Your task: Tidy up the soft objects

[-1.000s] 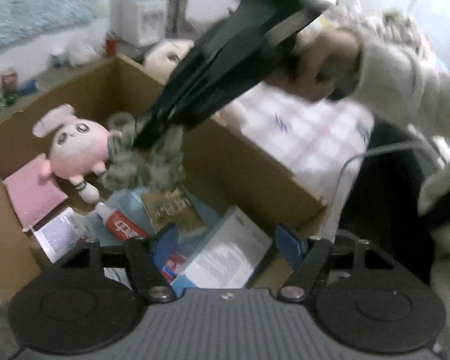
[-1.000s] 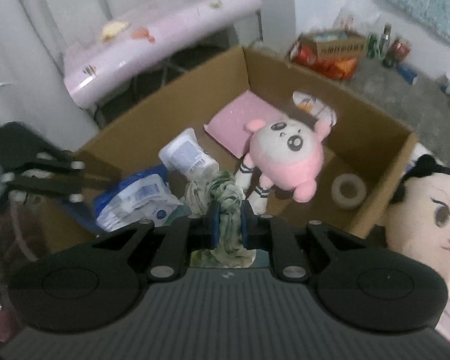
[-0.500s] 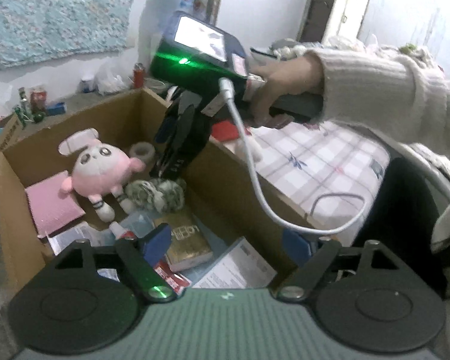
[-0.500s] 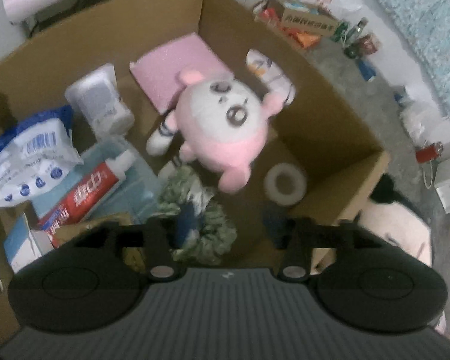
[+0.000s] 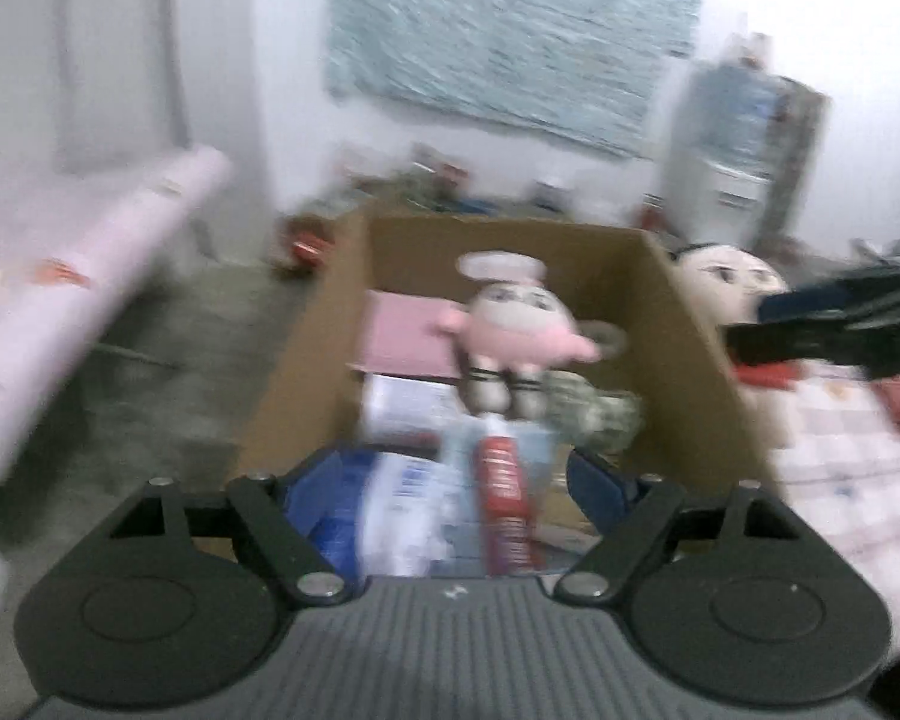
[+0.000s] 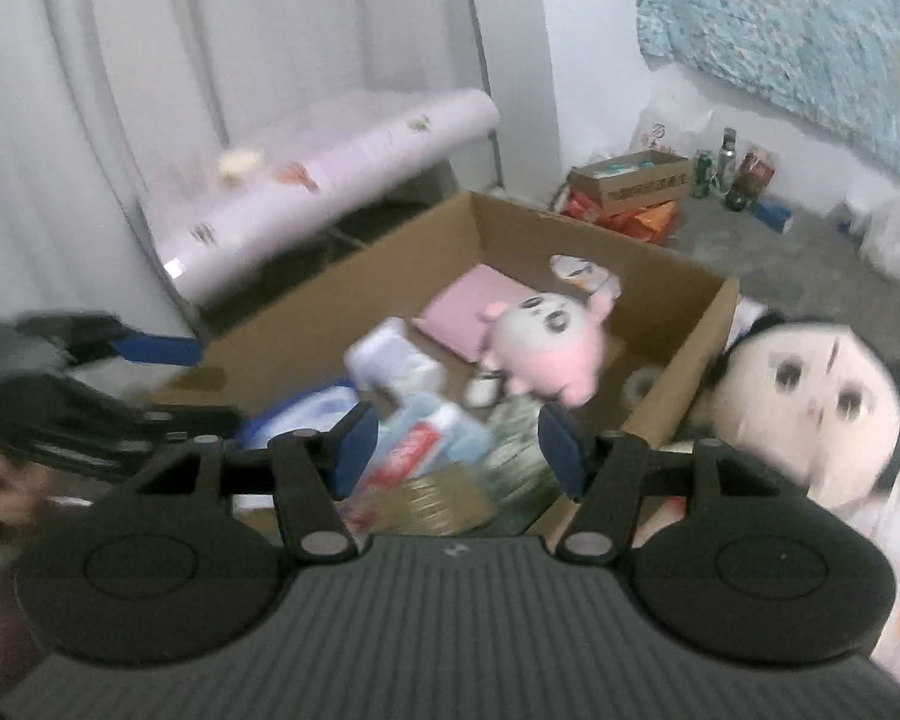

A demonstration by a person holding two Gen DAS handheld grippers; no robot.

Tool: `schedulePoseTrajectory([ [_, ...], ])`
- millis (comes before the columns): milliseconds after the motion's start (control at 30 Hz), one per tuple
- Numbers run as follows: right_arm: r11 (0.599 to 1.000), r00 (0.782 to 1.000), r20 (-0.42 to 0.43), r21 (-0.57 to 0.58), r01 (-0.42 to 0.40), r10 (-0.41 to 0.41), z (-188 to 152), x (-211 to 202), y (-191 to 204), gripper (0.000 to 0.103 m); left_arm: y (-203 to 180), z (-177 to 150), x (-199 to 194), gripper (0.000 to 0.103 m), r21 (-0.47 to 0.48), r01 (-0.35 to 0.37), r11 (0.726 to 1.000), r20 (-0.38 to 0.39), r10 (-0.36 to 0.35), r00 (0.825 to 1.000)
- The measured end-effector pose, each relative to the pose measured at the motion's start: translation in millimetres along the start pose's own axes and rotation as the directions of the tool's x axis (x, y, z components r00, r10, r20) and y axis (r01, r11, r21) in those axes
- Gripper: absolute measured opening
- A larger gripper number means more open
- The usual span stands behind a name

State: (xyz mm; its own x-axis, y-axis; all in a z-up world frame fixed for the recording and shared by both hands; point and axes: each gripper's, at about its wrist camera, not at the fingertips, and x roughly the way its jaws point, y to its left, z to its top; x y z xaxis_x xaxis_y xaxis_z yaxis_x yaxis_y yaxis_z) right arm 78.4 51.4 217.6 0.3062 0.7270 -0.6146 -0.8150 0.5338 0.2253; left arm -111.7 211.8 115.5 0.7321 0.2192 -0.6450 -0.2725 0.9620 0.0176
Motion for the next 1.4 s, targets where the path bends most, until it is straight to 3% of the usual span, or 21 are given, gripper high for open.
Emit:
schedulePoseTrajectory([
  [67, 1.0, 0.997, 0.074, 0.008, -0.012, 0.011, -14, -21, 7, 0.059, -4, -7, -7, 0.092, -0.065, -0.039, 0.997, 0.031, 0.041, 0.999],
  [167, 1.0, 0.992, 0.126, -0.012, 0.014, -0.013, -31, -41, 21, 0.059, -10, -14, -16, 0.096, -0.143, -0.033, 0.989, 0.069, 0.043, 0.997],
  [333, 0.999, 0.99, 0.14, -0.036, 0.016, -0.011, -50, -49, 31, 0.059, -25, -18, -24, 0.099, -0.166, -0.114, 0.98, 0.108, 0.133, 0.985],
  [600, 1.0, 0.989, 0.148, 0.02, -0.019, 0.015, -74, -41, 24, 0.06, -41, -25, -39, 0.1, -0.144, -0.176, 0.974, 0.093, 0.19, 0.977],
  [733, 0.998, 0.993, 0.118, 0.056, -0.025, 0.018, -81, -29, 20, 0.064, -45, -29, -40, 0.1, -0.119, -0.183, 0.976, 0.092, 0.194, 0.977],
  [900, 0.996, 1.0, 0.001, 0.09, 0.012, -0.012, -82, 11, 12, 0.076, -46, -36, -26, 0.1, -0.096, -0.151, 0.984, 0.062, 0.157, 0.986],
  [967, 0.994, 0.999, -0.019, 0.102, 0.035, -0.033, -85, 28, 7, 0.071, -45, -40, -23, 0.1, -0.082, -0.144, 0.986, 0.063, 0.149, 0.987],
  [1000, 0.992, 0.997, -0.02, 0.103, 0.073, -0.071, -87, 33, 5, 0.054, -43, -41, -23, 0.1, -0.078, -0.142, 0.987, 0.067, 0.148, 0.987],
  [1033, 0.988, 0.991, -0.028, 0.086, 0.131, -0.129, -90, 38, 4, 0.045, -41, -43, -23, 0.1, -0.078, -0.143, 0.987, 0.07, 0.149, 0.986],
  [1133, 0.985, 0.995, -0.03, 0.141, 0.102, -0.098, -95, 37, -6, 0.043, -34, -48, -23, 0.1, -0.097, -0.138, 0.986, 0.067, 0.145, 0.987],
  [1267, 0.986, 0.991, -0.05, 0.097, 0.132, -0.127, -93, 39, 3, 0.042, -28, -53, -25, 0.1, -0.089, -0.119, 0.989, 0.062, 0.125, 0.99],
  [1400, 0.988, 0.992, -0.071, 0.109, 0.108, -0.1, -95, 33, 5, 0.042, -26, -61, -29, 0.1, -0.065, -0.124, 0.99, 0.055, 0.128, 0.99],
])
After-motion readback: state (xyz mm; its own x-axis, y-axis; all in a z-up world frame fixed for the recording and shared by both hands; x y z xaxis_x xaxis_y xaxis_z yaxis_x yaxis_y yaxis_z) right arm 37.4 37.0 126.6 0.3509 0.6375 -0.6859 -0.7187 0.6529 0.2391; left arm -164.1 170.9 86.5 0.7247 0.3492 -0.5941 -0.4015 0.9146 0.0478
